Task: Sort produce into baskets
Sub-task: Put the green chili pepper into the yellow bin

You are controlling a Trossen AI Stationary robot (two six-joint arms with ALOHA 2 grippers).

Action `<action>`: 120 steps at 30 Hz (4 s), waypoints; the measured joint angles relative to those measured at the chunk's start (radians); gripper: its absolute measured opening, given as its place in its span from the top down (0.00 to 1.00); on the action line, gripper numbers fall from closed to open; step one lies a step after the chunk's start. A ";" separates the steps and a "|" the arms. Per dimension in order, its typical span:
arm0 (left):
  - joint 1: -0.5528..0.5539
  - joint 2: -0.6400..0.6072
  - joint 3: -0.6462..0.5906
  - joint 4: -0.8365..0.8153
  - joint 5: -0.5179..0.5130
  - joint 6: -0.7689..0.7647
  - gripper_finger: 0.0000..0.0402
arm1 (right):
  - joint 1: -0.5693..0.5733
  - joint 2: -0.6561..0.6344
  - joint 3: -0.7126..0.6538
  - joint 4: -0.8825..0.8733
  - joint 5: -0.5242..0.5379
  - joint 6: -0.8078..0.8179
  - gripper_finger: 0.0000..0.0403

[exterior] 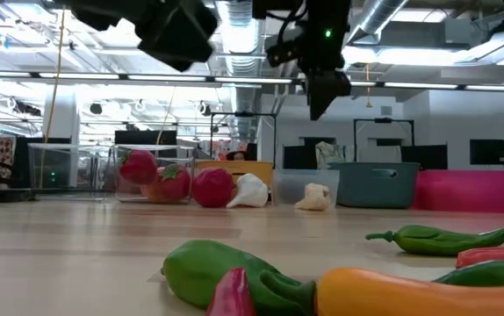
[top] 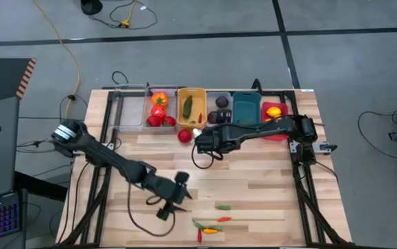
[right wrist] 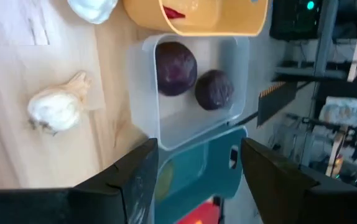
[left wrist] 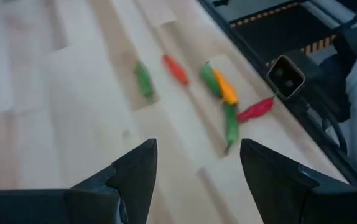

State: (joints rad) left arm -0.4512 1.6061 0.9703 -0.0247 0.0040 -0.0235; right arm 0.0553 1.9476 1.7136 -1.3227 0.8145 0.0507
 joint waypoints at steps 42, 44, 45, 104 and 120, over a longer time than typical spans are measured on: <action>-0.126 0.490 0.063 0.473 -0.098 -0.079 0.78 | 0.304 0.000 0.255 0.026 -0.432 0.426 0.37; -0.126 0.490 0.063 0.471 -0.099 -0.084 0.83 | 0.320 0.000 0.255 0.026 -0.445 0.444 0.37; -0.126 0.490 0.063 0.470 -0.098 -0.087 0.84 | 0.327 0.000 0.255 0.026 -0.454 0.454 0.37; 0.780 -0.148 0.062 -0.250 -0.156 0.224 0.58 | 0.497 0.021 0.246 -0.041 -0.477 0.583 0.37; 0.728 -0.148 0.062 -0.256 -0.158 0.211 0.58 | 0.618 0.280 0.244 -0.030 -0.551 0.707 0.37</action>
State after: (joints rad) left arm 0.2766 1.4582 1.0325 -0.2810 -0.1538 0.1871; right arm 0.6735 2.2277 1.9575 -1.3522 0.2639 0.7573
